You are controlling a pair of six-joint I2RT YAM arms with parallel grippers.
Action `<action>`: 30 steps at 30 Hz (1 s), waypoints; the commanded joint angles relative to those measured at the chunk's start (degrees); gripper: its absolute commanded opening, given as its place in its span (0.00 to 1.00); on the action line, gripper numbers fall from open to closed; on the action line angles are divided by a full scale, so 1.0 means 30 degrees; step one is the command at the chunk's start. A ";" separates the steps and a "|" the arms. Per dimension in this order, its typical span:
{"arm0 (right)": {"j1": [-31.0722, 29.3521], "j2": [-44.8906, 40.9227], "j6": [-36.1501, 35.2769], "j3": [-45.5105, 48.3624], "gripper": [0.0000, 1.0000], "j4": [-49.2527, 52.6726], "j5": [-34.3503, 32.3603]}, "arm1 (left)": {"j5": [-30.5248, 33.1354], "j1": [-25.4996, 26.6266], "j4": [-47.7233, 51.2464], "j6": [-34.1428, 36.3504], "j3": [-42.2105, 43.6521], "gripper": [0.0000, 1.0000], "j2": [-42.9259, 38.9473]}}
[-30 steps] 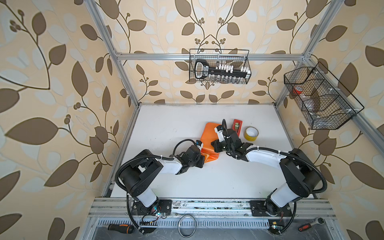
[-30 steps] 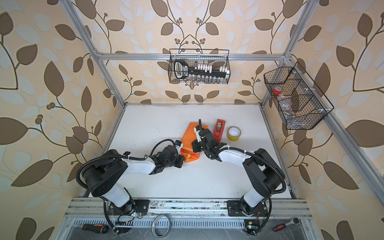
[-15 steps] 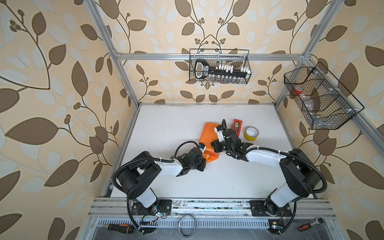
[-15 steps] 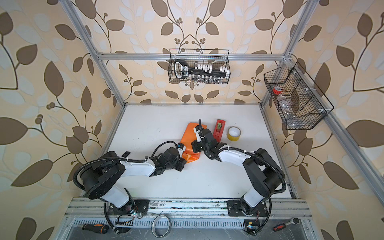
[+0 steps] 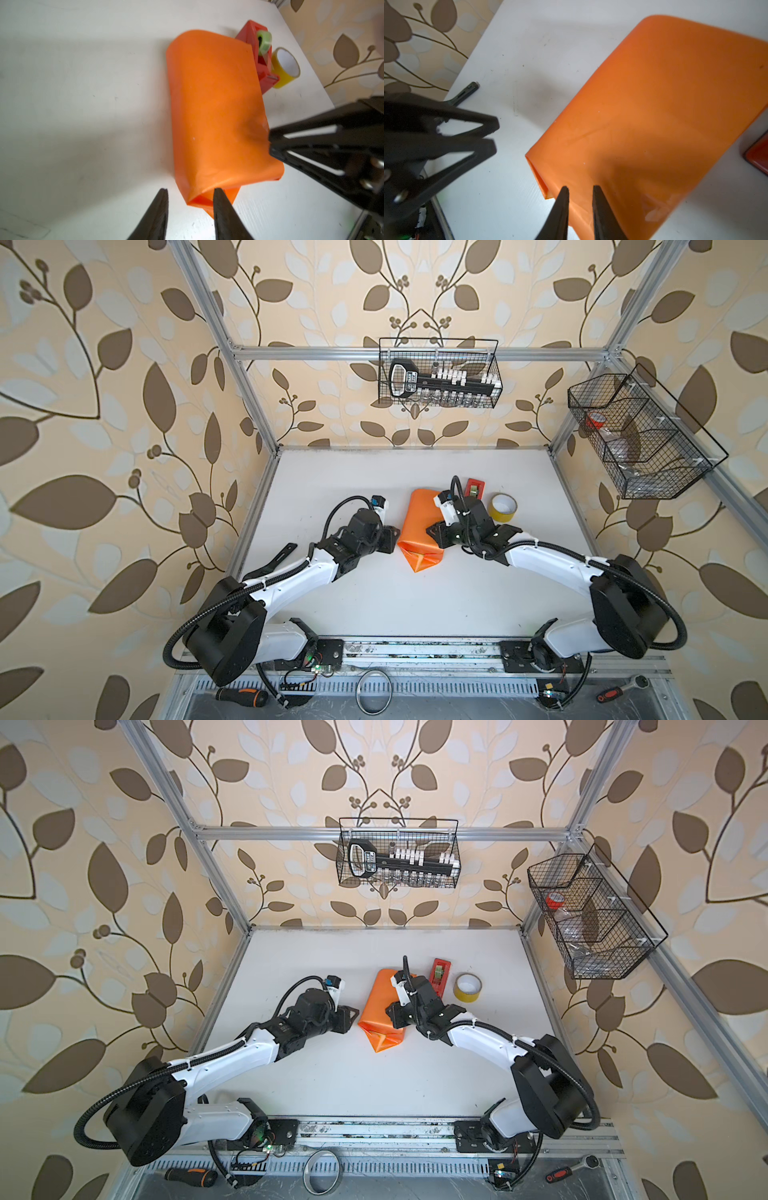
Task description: Wrap the gift box in paper
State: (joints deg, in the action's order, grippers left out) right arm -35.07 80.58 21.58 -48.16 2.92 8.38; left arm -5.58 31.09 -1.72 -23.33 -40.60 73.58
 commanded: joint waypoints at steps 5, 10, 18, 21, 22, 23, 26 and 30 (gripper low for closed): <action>0.1260 -0.2922 0.1244 0.2935 0.49 0.0695 -0.0084 | -0.4302 -0.0960 0.1619 -0.1743 -0.4280 0.55 0.3934; 0.2366 -0.1562 0.2966 0.3460 0.64 -0.1132 0.1833 | -0.6233 -0.0931 0.1880 -0.1961 -0.5817 0.56 0.6451; 0.3135 0.1010 0.3508 0.2417 0.66 -0.2555 0.3980 | -0.8013 -0.0017 0.0710 -0.2639 -0.4400 0.56 0.6308; 0.3820 0.1363 0.3103 0.2117 0.66 -0.2526 0.4439 | -0.8598 0.0319 0.0169 -0.3093 -0.3402 0.55 0.5742; 0.4073 0.1462 0.2939 0.1970 0.66 -0.2435 0.4648 | -0.8677 0.0408 -0.0072 -0.3218 -0.2968 0.55 0.5481; 0.4353 0.1472 0.2763 0.1821 0.66 -0.2271 0.4784 | -0.8643 0.0430 -0.0185 -0.3289 -0.2543 0.55 0.5188; 0.5025 0.1012 0.2131 0.1655 0.67 -0.1411 0.4491 | -0.6721 0.0438 0.0619 -0.2757 -0.1680 0.60 0.3901; 0.5083 -0.0672 0.0848 0.1990 0.69 0.0582 0.2534 | -0.3220 0.0483 0.1655 -0.0888 -0.0629 0.68 0.1197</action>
State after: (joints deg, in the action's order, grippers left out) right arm -19.70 82.41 28.08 -41.93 -0.27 19.09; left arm -22.85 32.60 2.39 -30.44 -43.70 84.12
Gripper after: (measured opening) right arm 0.689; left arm 0.672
